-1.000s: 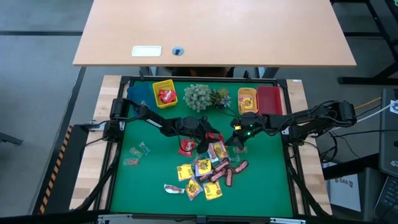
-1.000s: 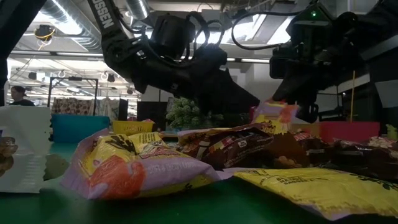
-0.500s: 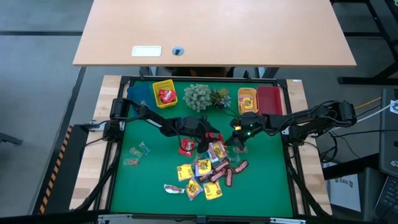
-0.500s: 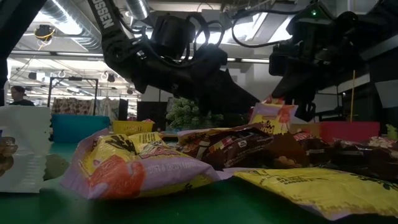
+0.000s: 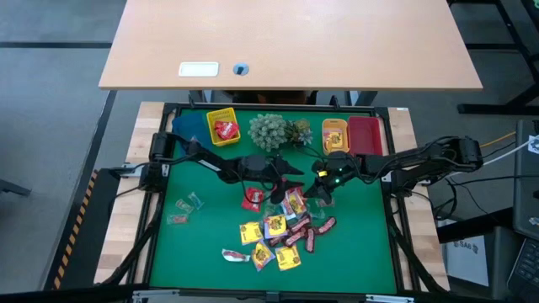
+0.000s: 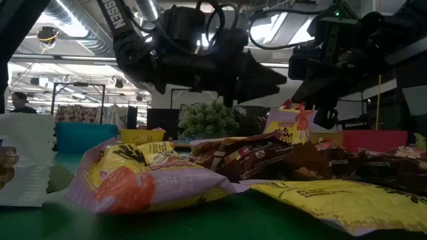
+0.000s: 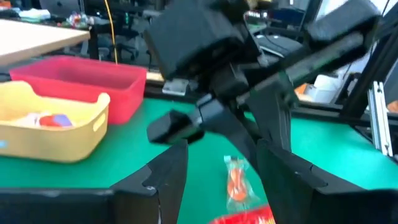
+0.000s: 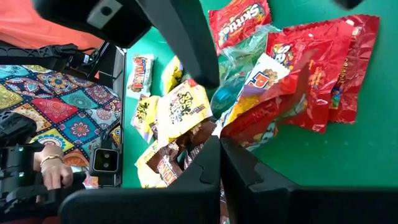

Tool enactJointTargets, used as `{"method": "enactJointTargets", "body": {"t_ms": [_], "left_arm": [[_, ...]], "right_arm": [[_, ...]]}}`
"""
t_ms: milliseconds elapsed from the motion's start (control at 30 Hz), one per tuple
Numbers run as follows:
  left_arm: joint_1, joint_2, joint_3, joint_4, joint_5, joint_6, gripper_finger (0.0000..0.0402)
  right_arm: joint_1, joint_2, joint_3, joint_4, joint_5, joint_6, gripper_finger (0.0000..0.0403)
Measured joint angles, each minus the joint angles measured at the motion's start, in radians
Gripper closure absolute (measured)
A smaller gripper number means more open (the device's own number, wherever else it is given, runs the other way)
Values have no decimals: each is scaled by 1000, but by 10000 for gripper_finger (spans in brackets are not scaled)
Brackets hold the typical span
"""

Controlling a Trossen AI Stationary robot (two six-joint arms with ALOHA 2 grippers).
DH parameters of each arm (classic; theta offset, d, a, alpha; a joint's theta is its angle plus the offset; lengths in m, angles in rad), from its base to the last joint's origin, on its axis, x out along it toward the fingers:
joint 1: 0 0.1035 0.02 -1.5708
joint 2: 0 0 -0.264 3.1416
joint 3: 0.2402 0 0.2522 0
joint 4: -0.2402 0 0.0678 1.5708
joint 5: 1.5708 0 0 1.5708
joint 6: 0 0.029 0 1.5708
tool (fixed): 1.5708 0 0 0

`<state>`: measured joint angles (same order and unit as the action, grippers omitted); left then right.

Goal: Sort candy
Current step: Put the red candy into the yellow bin

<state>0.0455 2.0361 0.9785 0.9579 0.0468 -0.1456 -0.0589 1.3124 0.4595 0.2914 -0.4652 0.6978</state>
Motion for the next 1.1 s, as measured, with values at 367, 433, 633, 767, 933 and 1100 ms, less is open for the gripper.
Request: {"method": "enactJointTargets", "body": {"t_ms": [367,433,633,767,933,1100], "left_arm": [[0,0,47,-7,0,50,223],[-2,-4,47,-7,0,50,223],[-2,-6,47,-8,58,49,223],[-2,-8,47,-50,140,50,223],[9,-8,48,-118,225,51,223],[13,-8,47,-163,249,51,223]], "right_arm": [[0,0,0,96,-71,39,403],[0,0,0,104,-86,39,403],[1,0,0,100,-130,39,403],[1,0,0,87,-132,38,403],[1,0,0,69,-150,30,403],[1,0,0,65,-149,30,403]]}}
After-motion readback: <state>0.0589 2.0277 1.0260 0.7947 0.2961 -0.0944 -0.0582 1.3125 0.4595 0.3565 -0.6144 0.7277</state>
